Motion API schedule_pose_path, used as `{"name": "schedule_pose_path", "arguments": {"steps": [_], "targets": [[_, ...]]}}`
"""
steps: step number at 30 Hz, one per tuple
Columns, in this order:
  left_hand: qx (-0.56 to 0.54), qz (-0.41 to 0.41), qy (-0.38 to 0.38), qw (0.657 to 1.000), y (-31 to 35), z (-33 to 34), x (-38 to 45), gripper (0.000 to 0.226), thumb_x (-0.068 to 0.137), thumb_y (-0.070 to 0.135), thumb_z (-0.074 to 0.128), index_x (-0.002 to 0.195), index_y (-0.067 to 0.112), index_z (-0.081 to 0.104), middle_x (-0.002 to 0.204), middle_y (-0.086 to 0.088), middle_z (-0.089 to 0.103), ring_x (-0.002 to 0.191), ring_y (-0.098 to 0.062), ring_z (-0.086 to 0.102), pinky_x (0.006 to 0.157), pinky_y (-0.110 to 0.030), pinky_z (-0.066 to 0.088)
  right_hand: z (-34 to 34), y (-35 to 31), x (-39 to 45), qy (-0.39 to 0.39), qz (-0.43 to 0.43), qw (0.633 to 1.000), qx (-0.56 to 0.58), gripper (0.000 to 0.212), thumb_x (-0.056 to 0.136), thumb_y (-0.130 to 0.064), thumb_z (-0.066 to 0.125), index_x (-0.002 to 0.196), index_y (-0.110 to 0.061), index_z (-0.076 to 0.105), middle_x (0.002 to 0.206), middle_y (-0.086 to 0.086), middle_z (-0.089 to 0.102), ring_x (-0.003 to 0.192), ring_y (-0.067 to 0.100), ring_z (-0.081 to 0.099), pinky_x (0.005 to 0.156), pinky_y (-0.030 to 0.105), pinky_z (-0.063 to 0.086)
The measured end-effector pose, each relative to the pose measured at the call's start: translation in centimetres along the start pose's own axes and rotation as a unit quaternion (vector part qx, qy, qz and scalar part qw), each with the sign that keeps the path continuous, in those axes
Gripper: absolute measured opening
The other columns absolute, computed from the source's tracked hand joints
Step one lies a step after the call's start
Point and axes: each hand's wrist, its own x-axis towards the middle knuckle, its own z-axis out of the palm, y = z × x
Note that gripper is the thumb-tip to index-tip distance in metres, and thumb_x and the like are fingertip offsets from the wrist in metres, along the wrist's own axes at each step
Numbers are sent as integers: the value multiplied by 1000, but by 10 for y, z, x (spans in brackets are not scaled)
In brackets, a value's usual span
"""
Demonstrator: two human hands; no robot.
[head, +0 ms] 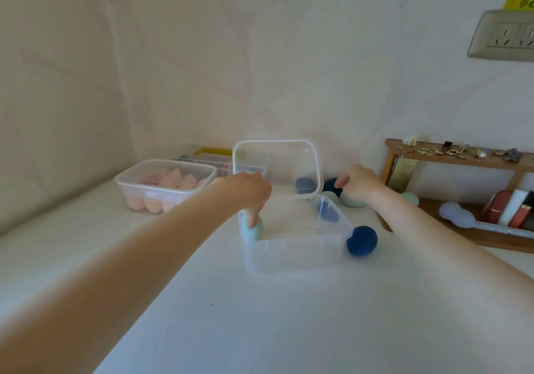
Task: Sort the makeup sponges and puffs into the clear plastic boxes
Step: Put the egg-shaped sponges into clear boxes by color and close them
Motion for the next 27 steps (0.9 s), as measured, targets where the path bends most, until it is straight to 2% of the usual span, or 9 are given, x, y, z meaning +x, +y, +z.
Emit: {"name": "schedule_pose_path", "arguments": {"steps": [3, 5, 7, 9, 12, 15, 18, 21, 27], "targets": [[13, 0, 11, 1000, 2, 3, 0, 44, 79, 23, 72, 116, 6, 56, 128, -12, 42, 110, -33, 53, 76, -31, 40, 17, 5, 14, -52, -48, 996, -51, 29, 91, -25, 50, 120, -26, 55, 121, 3, 58, 109, 27, 55, 98, 43, 47], [20, -5, 24, 1000, 3, 9, 1, 44, 79, 21, 71, 117, 6, 54, 127, -12, 41, 112, -35, 48, 76, -33, 38, 26, 9, 29, -75, -58, 992, -88, 26, 83, -42, 51, 108, -35, 54, 116, -1, 58, 104, 26, 56, 96, 44, 48], [28, -12, 33, 999, 4, 12, 1, 44, 79, 19, 71, 117, 6, 53, 125, -12, 40, 113, -35, 46, 76, -34, 38, 29, 9, 34, -79, -45, 991, -99, 15, 81, -42, 53, 94, -35, 55, 110, 1, 60, 97, 25, 58, 94, 43, 49], [26, -17, 32, 999, 3, 13, 2, 44, 79, 18, 71, 117, 6, 53, 124, -12, 40, 113, -35, 45, 78, -34, 40, 25, 8, 29, -66, -49, 993, -88, 17, 85, -31, 56, 102, -27, 57, 113, 4, 60, 99, 25, 58, 94, 40, 49], [22, -19, 28, 999, 2, 11, 1, 45, 79, 19, 71, 117, 6, 53, 126, -12, 41, 113, -35, 47, 78, -35, 40, 2, 3, 22, 37, -34, 999, -17, 44, 87, -14, 59, 129, -11, 46, 130, 14, 45, 111, 31, 52, 93, 37, 45], [23, -24, 29, 999, 5, 11, -2, 45, 79, 19, 71, 118, 5, 53, 126, -13, 40, 113, -35, 47, 75, -34, 37, -29, -14, -2, 158, -53, 972, 164, 44, 83, -12, 63, 124, -10, 49, 121, 10, 48, 93, 23, 53, 75, 30, 43], [28, -25, 35, 999, 7, 13, -5, 44, 80, 18, 70, 118, 5, 53, 124, -12, 39, 114, -35, 44, 74, -35, 38, -38, -37, -33, 24, -114, 931, 345, 33, 82, -3, 65, 114, -5, 56, 93, 7, 57, 63, 14, 54, 55, 21, 46], [16, -23, 54, 998, 6, 16, -10, 43, 81, 19, 68, 120, 7, 53, 124, -12, 39, 114, -35, 43, 81, -37, 42, -15, -58, -54, -153, -148, 955, 209, 35, 80, 7, 66, 112, -3, 56, 91, 9, 58, 57, 14, 56, 50, 17, 49], [-40, -38, 121, 991, 0, 22, -17, 39, 86, 24, 62, 123, 15, 52, 128, -8, 42, 122, -31, 41, 97, -37, 40, 35, -74, -54, -157, -124, 973, 114, 30, 78, 3, 65, 92, -13, 43, 98, 12, 60, 57, 18, 61, 54, 21, 50]]}}
